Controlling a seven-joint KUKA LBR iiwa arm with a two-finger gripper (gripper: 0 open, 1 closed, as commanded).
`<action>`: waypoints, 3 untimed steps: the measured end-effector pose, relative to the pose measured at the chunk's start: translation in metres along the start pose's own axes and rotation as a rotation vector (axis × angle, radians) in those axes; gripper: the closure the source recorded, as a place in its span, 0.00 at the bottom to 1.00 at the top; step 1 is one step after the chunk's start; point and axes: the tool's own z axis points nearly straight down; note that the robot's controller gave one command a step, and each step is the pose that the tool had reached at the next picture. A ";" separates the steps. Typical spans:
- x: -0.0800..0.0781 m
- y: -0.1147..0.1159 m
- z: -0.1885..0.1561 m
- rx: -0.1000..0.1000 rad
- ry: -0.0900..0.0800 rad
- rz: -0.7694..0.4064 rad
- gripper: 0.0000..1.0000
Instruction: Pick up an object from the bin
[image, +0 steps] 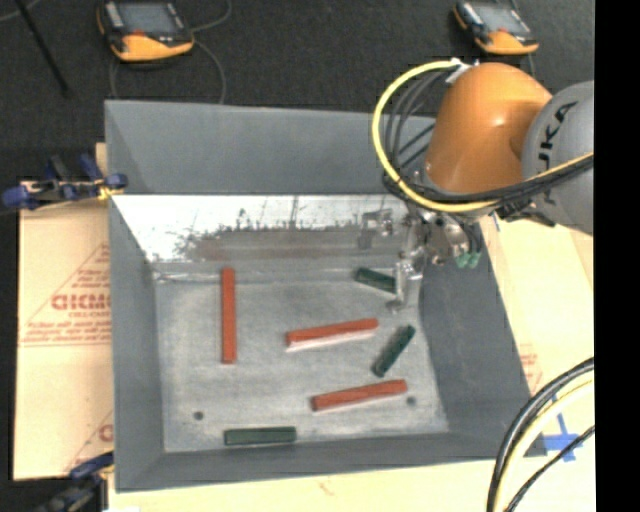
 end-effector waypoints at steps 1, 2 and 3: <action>0.021 -0.025 0.099 -0.002 0.008 0.139 0.00; 0.037 -0.015 0.139 0.003 0.003 0.087 0.00; 0.035 -0.016 0.137 0.003 -0.001 0.088 1.00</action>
Offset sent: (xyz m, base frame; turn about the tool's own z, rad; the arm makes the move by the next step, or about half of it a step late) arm -0.0140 -0.0284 -0.0953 0.1399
